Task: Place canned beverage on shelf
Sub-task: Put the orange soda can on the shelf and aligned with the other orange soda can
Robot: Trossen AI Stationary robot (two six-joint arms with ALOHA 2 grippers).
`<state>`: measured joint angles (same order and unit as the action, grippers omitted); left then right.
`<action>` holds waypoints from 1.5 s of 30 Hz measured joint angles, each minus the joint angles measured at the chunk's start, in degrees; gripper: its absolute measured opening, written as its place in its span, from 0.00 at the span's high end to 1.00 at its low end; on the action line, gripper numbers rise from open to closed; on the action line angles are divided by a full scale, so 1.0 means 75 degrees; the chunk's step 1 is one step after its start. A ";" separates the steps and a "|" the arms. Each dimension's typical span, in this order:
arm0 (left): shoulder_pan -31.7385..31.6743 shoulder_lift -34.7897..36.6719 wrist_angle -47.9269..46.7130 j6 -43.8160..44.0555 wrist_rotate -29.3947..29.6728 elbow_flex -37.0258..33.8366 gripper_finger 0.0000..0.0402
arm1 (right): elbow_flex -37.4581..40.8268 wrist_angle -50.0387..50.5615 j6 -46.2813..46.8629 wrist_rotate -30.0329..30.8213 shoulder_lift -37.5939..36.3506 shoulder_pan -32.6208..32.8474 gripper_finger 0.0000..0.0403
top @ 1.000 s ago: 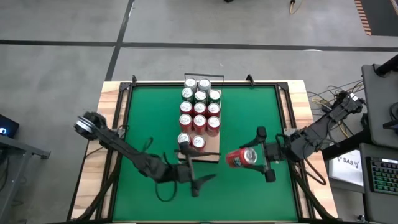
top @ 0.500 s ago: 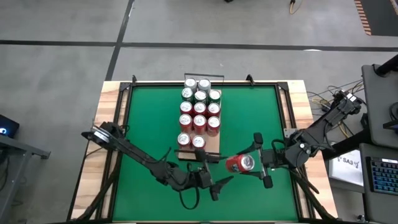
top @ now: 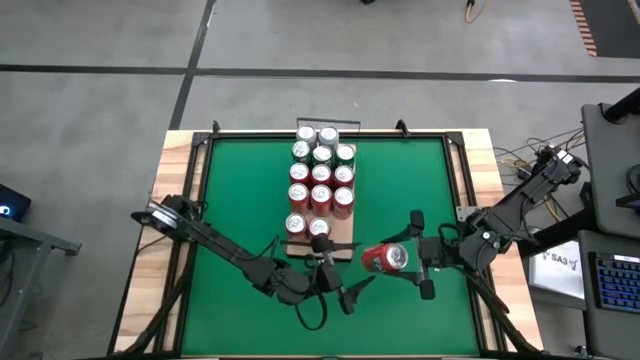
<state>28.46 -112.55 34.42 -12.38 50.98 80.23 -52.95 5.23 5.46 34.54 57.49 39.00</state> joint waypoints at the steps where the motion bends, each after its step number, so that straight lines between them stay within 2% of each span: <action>1: -0.0026 -0.0002 -0.0022 0.0037 -0.0011 -0.0001 0.07 | 0.0000 -0.0008 -0.0009 -0.0008 0.0010 0.0000 0.26; 8: -0.0262 -0.0003 -0.0170 0.0611 -0.1125 -0.0018 0.07 | 0.0000 -0.0056 -0.0328 0.0240 0.0183 -0.0007 0.26; 16: -0.0350 -0.0168 0.0017 0.0745 -0.1336 -0.0033 0.07 | -0.0039 -0.0554 -0.0800 0.0183 0.0518 -0.0085 0.26; 24: -0.0389 -0.0335 0.0069 0.0748 -0.1311 -0.0033 0.08 | -0.0577 -0.0553 -0.0866 0.0163 0.0874 -0.0102 0.26; 27: -0.0401 -0.0338 0.0063 0.0650 -0.1311 -0.0033 0.12 | -0.0807 -0.0506 -0.0912 0.0184 0.1070 -0.0102 0.26; 29: -0.0401 -0.0341 0.0063 0.0581 -0.1296 -0.0036 0.18 | -0.1007 -0.0315 -0.0889 0.0179 0.1194 -0.0102 0.26; 32: -0.0389 -0.0341 0.0071 0.0387 -0.1302 -0.0036 0.30 | -0.1398 0.0254 -0.0701 0.0132 0.1381 -0.0105 0.26; 39: -0.0336 -0.0312 -0.0056 0.0312 -0.1011 -0.0039 0.30 | -0.2643 0.2295 -0.0004 0.0159 0.1873 -0.0123 0.20; 43: -0.0305 -0.0297 -0.0404 0.0318 -0.0602 -0.0049 0.30 | -0.3964 0.4481 0.1062 0.0178 0.2250 -0.0148 0.14; 45: -0.0284 -0.0297 -0.0496 0.0329 -0.0507 -0.0053 0.30 | -0.4709 0.5667 0.1575 -0.0141 0.2521 -0.0182 0.13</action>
<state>26.33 -114.78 30.70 -9.91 47.18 79.83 -88.27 47.74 17.27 33.48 76.40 37.64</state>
